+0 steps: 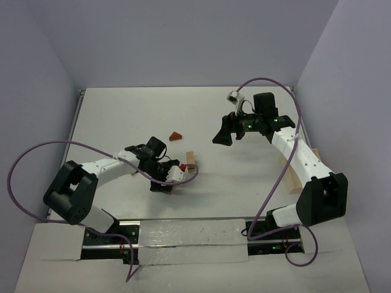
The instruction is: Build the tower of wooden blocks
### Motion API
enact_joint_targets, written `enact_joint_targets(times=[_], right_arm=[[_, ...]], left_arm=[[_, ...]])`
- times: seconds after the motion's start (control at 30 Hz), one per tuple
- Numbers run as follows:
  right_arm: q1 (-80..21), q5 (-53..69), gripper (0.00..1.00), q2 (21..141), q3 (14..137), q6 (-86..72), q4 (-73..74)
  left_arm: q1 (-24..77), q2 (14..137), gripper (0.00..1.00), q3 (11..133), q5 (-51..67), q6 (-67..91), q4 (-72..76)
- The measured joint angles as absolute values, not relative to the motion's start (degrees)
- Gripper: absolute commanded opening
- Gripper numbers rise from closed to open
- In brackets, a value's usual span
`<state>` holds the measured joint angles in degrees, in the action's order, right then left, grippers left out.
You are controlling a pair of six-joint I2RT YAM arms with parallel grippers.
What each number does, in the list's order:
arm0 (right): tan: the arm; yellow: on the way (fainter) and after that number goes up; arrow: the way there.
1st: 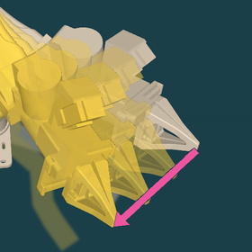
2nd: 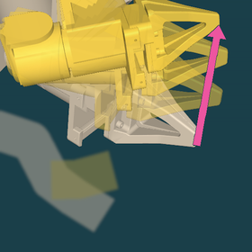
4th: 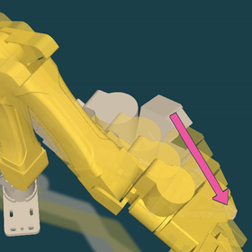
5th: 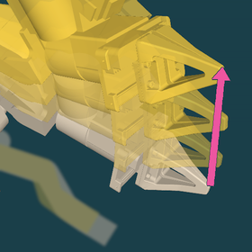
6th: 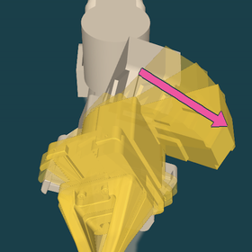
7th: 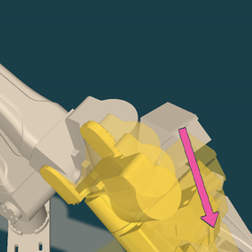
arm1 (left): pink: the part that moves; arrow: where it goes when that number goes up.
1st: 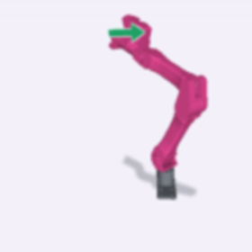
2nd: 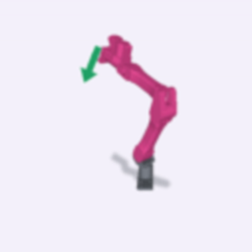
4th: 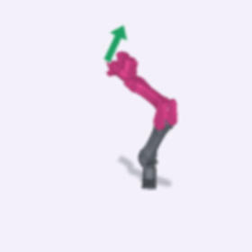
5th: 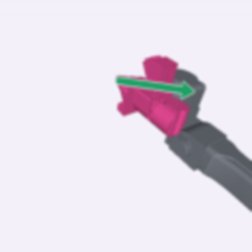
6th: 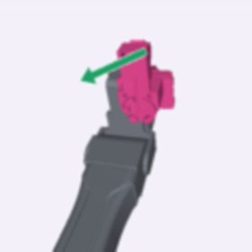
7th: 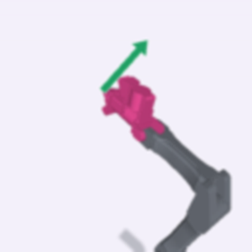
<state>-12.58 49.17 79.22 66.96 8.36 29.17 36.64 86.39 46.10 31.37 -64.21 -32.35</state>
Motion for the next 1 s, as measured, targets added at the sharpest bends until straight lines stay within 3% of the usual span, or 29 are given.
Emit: enact_joint_targets(times=[0.47,0.53,0.6,1.0], right_arm=[[-12.58,49.11,1.00,79.22,66.96,8.32,28.97],[-12.58,49.11,1.00,79.22,66.96,8.20,28.64],[-12.58,49.09,1.00,79.17,66.96,8.08,28.43],[-11.86,47.79,1.00,78.22,66.96,8.01,27.97]], left_arm=[[36.82,85.58,0.28,47.12,31.25,-61.76,-33.69],[36.82,84.73,0.11,50.25,31.27,-59.21,-36.18],[36.82,83.73,0.04,54.41,31.09,-55.90,-37.85],[36.83,83.31,0.04,71.00,29.09,-39.59,-40.97]])
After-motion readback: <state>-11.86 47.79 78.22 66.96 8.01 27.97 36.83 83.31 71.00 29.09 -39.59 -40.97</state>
